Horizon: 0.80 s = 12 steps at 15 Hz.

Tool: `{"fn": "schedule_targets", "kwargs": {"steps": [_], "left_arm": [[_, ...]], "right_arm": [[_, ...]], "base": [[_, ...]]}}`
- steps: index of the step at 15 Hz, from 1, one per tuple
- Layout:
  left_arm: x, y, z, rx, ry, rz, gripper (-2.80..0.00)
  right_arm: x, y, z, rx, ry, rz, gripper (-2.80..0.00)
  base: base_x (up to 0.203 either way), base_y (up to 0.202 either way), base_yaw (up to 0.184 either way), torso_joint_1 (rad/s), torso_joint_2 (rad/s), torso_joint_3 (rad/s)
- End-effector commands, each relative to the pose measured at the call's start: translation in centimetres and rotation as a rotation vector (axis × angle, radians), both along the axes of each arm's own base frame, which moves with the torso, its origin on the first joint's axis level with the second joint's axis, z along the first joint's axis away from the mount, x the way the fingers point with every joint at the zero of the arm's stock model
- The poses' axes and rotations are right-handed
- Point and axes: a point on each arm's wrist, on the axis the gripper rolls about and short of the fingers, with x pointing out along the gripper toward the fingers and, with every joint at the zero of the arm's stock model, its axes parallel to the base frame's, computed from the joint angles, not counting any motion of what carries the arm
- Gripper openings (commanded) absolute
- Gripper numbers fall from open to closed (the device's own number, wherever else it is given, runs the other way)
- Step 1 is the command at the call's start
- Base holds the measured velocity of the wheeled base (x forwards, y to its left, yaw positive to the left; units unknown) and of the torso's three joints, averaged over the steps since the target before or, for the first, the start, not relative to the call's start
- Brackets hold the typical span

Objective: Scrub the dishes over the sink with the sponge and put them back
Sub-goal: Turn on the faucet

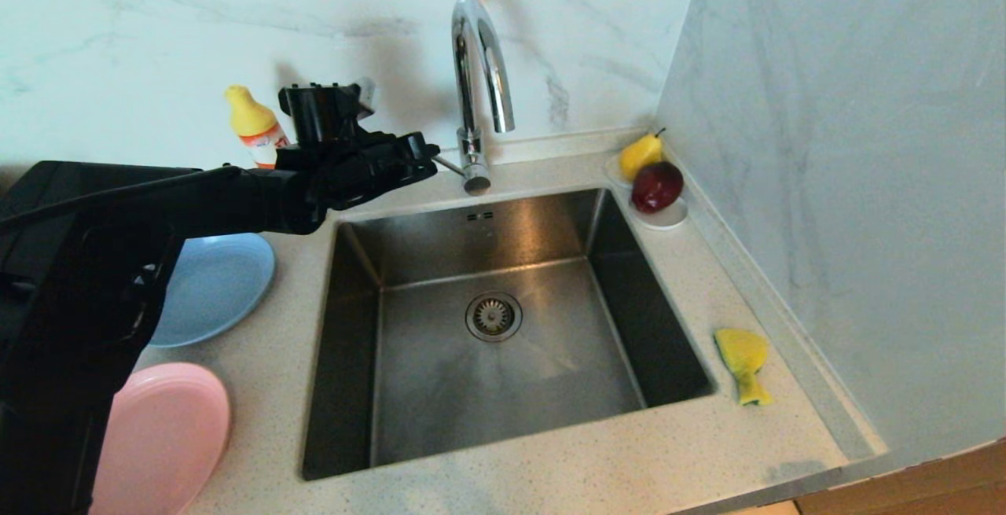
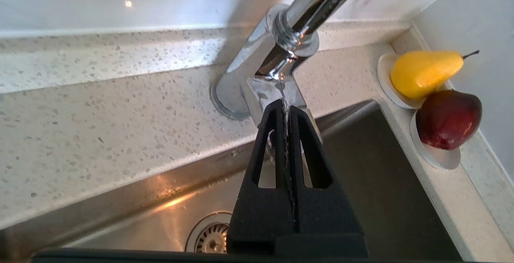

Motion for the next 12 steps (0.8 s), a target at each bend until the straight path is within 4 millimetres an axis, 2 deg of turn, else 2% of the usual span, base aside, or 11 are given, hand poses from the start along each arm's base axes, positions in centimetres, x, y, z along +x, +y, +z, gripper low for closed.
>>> {"fn": "schedule_targets", "kwargs": {"steps": [1,8,12], "left_arm": [[0.0,-0.2,-0.3,0.0,0.014,-0.004,-2.8],[-1.1,-1.4,-0.5,-0.004,0.047,-0.027,-2.8],[-1.6,-1.5,0.3,-0.006,0.034,-0.019,-2.8]], "right_arm": [[0.0,0.0,0.0,0.0,0.0,0.0,-2.8],[0.0,0.0,0.0,0.0,0.0,0.0,-2.8],[0.0,0.0,0.0,0.0,0.0,0.0,-2.8]], "base": [[0.0,0.0,0.0,0.0,0.0,0.0],[0.0,0.0,0.0,0.0,0.0,0.0],[0.0,0.0,0.0,0.0,0.0,0.0]]}}
